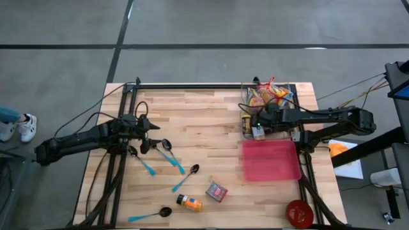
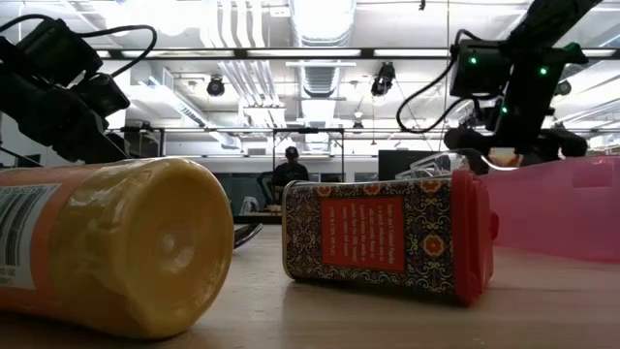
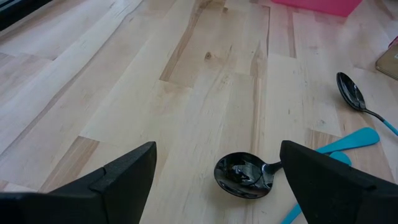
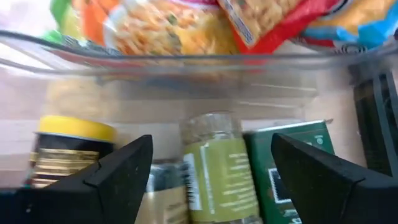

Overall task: Pick & Place Food Item
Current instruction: Put the red seasoning can into the bottom transparent bin

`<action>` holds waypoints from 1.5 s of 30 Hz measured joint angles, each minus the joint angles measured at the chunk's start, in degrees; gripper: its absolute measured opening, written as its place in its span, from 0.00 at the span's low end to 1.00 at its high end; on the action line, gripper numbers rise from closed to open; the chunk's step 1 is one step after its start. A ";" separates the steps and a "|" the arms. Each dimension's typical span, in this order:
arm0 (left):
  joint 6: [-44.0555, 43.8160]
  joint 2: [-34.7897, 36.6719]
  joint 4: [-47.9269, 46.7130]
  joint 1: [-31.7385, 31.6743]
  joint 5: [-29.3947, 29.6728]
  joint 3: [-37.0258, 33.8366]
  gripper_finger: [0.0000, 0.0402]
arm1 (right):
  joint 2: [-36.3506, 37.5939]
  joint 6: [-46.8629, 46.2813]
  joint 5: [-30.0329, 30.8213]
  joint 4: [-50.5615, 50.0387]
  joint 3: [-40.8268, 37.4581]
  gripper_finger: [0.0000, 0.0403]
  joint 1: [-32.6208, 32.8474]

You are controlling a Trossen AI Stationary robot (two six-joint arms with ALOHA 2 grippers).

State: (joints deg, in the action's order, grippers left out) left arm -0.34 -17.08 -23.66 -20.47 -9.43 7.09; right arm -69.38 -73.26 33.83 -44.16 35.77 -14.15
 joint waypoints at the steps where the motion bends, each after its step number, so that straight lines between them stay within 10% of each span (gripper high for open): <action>1: 0.00 -0.02 0.00 0.00 0.00 -0.02 0.86 | 0.00 0.02 0.02 -0.27 0.65 0.81 0.00; 45: -0.02 -0.02 0.02 -0.01 0.00 0.00 0.86 | -8.22 33.17 -7.97 29.13 16.43 0.81 36.94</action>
State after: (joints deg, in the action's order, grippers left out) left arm -0.35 -17.10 -23.64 -20.48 -9.43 7.09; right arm -77.61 -40.09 25.87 -15.03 52.20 22.79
